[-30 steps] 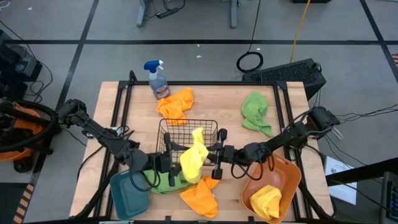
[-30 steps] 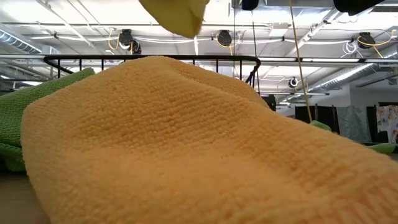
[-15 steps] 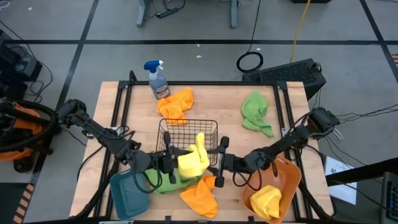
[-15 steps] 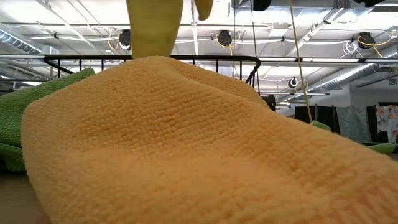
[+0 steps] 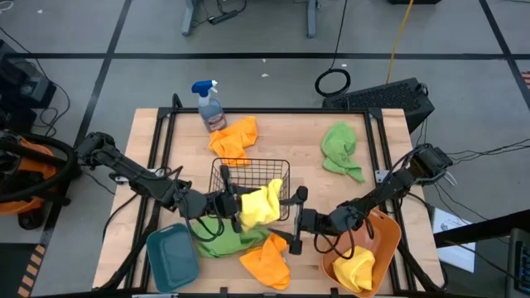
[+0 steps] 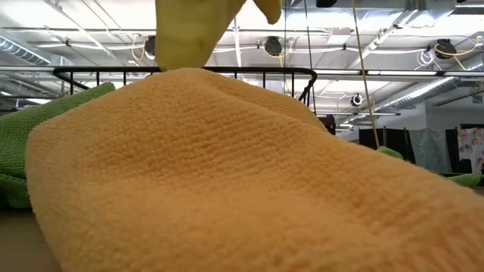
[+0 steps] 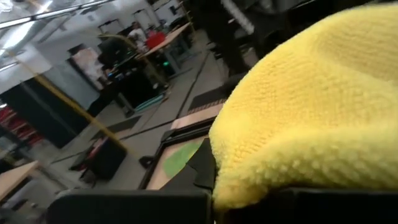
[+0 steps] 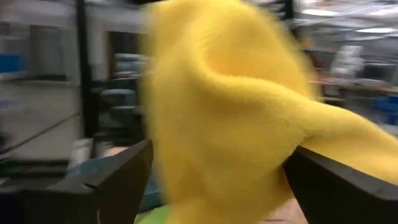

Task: Sort microfiber towel by color & place in baskets
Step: Put the yellow microfiber cloth into the orange bin

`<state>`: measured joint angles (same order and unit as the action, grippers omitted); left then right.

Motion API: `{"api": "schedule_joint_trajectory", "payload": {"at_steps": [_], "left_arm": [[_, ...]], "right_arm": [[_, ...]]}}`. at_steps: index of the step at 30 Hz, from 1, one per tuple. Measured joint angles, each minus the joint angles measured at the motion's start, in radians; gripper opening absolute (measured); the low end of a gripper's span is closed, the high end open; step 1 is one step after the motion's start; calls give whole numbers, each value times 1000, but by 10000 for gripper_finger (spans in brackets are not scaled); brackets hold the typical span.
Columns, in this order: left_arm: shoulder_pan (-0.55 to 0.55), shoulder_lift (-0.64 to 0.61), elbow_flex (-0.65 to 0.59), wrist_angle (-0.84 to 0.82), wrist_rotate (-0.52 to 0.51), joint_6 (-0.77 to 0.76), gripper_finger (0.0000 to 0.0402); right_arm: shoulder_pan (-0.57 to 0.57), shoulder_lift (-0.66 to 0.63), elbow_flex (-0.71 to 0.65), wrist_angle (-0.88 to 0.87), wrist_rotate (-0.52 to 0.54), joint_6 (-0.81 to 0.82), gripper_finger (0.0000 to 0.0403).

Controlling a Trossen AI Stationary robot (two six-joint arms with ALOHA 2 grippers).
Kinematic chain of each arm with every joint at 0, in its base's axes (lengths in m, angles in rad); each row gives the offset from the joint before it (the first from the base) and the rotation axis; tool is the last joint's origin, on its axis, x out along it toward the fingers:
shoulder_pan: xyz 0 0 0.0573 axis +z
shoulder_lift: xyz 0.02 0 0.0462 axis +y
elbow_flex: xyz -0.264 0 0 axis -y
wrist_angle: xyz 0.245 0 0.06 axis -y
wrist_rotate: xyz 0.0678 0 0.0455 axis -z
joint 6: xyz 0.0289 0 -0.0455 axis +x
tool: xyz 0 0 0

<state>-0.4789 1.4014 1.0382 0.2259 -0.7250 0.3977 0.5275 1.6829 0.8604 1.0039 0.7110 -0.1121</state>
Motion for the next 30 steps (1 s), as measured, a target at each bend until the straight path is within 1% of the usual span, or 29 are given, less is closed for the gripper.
{"api": "schedule_joint_trajectory", "payload": {"at_steps": [1, 3, 6, 8, 11, 14, 18, 21, 22, 23, 24, 27, 30], "left_arm": [[6, 0, 0, 6, 33, 0, 15], [18, 0, 0, 21, 80, -1, 15], [30, 0, 0, 26, 95, -26, 15], [35, 0, 0, 10, 96, -26, 15], [35, 0, 0, -12, 96, -37, 18], [35, 0, 0, -50, 106, -85, 38], [33, 0, 0, -104, 127, -136, 89], [24, -7, 0, -172, 127, -175, 140], [18, -13, 0, -213, 128, -190, 158], [11, -22, 0, -258, 131, -206, 176], [3, -32, 0, -304, 133, -223, 195], [-24, -69, 0, -430, 134, -265, 246], [-55, -109, 0, -534, 132, -322, 284]], "right_arm": [[-8, 0, 9, -3, 33, 0, 349], [-24, -1, 21, -13, 50, -1, 349], [-39, 0, 37, -16, 43, -1, 346], [-47, 0, 45, -16, 42, -1, 336], [-55, 0, 49, -24, 46, -14, 303], [-57, 0, 49, -38, 47, -26, 244], [-56, 0, 50, -58, 47, -34, 136], [-45, 1, 50, -90, 44, -55, 48], [-40, 1, 50, -97, 45, -64, 27], [-34, 0, 50, -101, 48, -72, 16], [-28, -3, 50, -105, 51, -74, 15], [-12, -13, 50, -109, 58, -76, 29], [4, -32, 50, -117, 86, -87, 30]]}}
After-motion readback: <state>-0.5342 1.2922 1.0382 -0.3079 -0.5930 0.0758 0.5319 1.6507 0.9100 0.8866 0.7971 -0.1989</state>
